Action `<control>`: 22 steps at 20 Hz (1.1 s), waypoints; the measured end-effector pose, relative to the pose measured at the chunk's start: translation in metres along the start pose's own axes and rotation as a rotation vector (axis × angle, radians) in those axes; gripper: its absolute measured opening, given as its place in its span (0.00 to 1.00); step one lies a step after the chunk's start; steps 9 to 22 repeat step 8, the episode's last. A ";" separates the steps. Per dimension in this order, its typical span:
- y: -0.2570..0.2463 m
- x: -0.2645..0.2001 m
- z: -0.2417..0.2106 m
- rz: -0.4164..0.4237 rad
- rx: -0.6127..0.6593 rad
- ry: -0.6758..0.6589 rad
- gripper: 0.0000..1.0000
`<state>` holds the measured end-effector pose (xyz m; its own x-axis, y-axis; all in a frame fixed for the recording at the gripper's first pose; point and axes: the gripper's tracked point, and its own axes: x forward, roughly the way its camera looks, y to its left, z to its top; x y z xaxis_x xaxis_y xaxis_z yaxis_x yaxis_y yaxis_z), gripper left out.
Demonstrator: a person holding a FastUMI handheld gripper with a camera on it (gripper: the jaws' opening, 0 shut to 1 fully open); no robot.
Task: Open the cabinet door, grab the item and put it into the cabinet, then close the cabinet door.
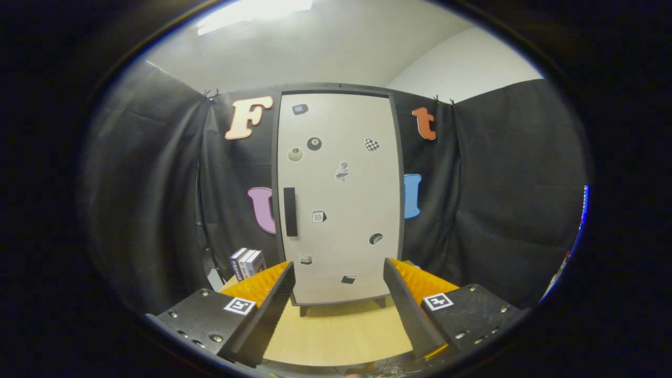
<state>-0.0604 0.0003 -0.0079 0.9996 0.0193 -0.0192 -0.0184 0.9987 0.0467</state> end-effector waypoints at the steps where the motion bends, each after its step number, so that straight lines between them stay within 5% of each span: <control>1: 0.000 0.000 -0.001 -0.002 -0.001 0.001 1.00; 22: 0.006 -0.004 0.002 -0.012 -0.023 0.001 1.00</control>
